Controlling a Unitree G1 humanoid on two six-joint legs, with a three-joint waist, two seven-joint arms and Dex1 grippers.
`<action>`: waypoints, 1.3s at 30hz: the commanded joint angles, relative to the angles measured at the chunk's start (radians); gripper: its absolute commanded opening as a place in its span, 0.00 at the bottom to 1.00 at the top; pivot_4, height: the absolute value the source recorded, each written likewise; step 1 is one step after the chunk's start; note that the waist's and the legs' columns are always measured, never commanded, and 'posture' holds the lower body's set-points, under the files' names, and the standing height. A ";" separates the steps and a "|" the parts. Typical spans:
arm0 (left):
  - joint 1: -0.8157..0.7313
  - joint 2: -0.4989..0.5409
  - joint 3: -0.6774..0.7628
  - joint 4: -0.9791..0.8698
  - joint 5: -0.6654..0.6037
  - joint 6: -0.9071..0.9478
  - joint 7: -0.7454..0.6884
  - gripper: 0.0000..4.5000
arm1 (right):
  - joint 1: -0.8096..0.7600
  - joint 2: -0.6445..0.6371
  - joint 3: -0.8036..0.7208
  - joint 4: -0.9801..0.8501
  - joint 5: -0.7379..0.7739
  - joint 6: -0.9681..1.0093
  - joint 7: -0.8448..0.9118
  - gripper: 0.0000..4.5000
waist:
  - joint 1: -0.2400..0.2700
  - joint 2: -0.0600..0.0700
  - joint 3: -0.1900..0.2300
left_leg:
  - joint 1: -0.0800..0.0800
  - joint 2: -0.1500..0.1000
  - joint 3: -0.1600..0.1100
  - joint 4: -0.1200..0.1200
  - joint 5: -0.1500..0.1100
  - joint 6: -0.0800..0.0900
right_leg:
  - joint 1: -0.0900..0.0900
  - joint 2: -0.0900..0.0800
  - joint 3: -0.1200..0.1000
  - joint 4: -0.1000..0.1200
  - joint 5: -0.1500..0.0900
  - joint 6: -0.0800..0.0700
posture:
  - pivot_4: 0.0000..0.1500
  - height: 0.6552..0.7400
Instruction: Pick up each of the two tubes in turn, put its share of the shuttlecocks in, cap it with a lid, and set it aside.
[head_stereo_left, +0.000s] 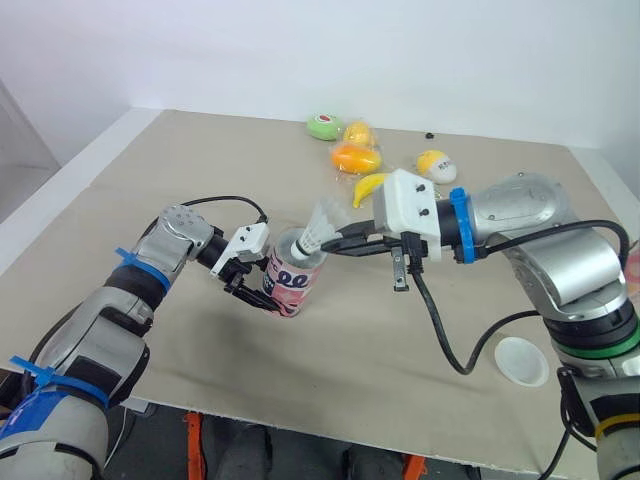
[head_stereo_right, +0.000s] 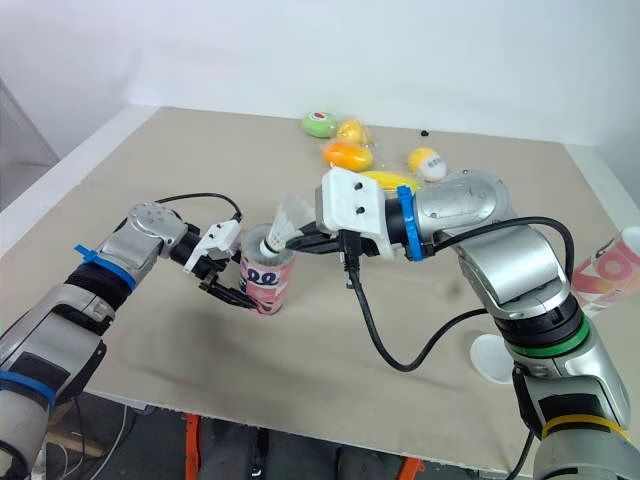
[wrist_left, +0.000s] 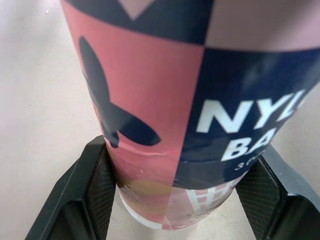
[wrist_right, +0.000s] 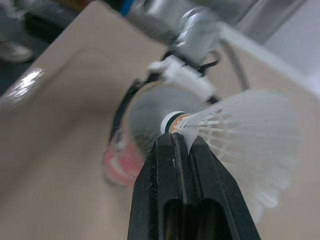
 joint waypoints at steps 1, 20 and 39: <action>0.024 -0.020 -0.038 0.000 0.041 -0.004 0.002 0.70 | -0.050 0.006 0.005 0.005 0.004 0.026 0.031 0.19 | 0.000 0.000 0.000 | 0.000 0.000 -0.001 0.000 0.000 0.000 | 0.000 0.000 0.000 0.000 0.000 0.000 | 1.00 0.74; 0.002 -0.097 -0.047 -0.089 -0.044 0.046 0.002 0.70 | -0.128 -0.134 -0.083 0.089 0.075 0.044 0.223 0.36 | -0.018 0.002 0.017 | -0.006 0.003 -0.004 -0.001 0.000 -0.001 | -0.003 0.005 -0.002 0.002 0.001 -0.002 | 1.00 0.74; 0.005 -0.222 -0.025 -0.035 -0.050 0.051 0.002 0.70 | -0.283 -0.034 0.276 0.205 -0.211 -0.127 0.459 0.02 | -0.028 0.004 0.020 | -0.006 0.004 -0.010 -0.002 0.002 -0.003 | -0.002 0.008 -0.005 0.004 0.000 -0.004 | 1.00 0.74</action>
